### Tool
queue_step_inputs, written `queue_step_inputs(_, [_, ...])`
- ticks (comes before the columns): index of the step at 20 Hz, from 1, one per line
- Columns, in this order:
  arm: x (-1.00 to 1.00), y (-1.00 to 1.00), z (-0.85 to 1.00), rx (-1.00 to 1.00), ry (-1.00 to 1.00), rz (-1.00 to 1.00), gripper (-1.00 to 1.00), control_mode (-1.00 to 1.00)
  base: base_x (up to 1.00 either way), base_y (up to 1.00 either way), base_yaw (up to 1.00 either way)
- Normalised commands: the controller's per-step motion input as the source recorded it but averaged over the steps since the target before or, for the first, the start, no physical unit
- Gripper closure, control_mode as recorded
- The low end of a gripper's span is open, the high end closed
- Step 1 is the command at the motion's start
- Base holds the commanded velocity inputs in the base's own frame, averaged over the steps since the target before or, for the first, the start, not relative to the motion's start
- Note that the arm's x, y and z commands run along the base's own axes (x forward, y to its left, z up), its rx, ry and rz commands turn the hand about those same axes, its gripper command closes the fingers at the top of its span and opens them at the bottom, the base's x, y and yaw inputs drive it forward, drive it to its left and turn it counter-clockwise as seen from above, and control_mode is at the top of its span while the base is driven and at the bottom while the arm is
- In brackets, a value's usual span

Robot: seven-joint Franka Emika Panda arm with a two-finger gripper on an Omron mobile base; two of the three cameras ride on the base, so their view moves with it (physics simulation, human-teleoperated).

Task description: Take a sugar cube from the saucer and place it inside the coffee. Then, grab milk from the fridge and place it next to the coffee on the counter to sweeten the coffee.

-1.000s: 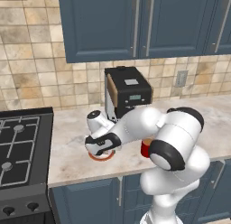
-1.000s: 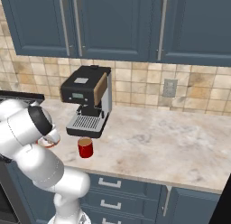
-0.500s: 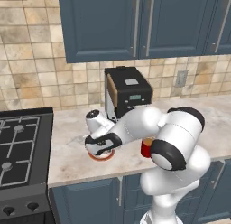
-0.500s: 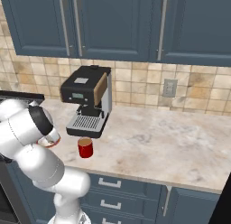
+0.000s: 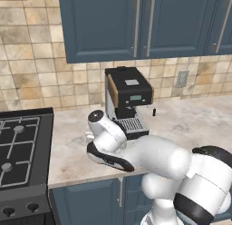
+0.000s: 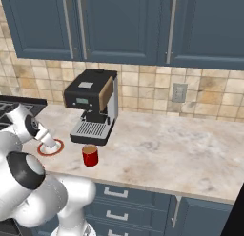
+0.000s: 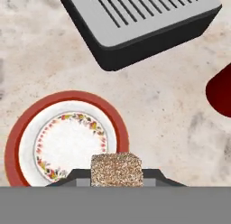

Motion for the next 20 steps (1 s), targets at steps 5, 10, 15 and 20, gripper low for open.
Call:
queue_step_inputs(5, [-0.46, -0.83, 1.0, 0.1, -0.03, -0.02, 1.0, -1.0, 0.0, 0.0, 0.0])
queue_step_inputs(10, [-0.01, -0.84, 0.94, 0.12, 0.08, -0.03, 1.0, -1.0, 0.0, 0.0, 0.0])
queue_step_inputs(15, [0.0, -0.72, 0.39, 0.1, 0.14, 0.0, 1.0, -1.0, 0.0, 0.0, 0.0])
queue_step_inputs(20, [0.18, -0.14, 0.04, 0.02, 0.19, 0.0, 1.0, -1.0, 0.0, 0.0, 0.0])
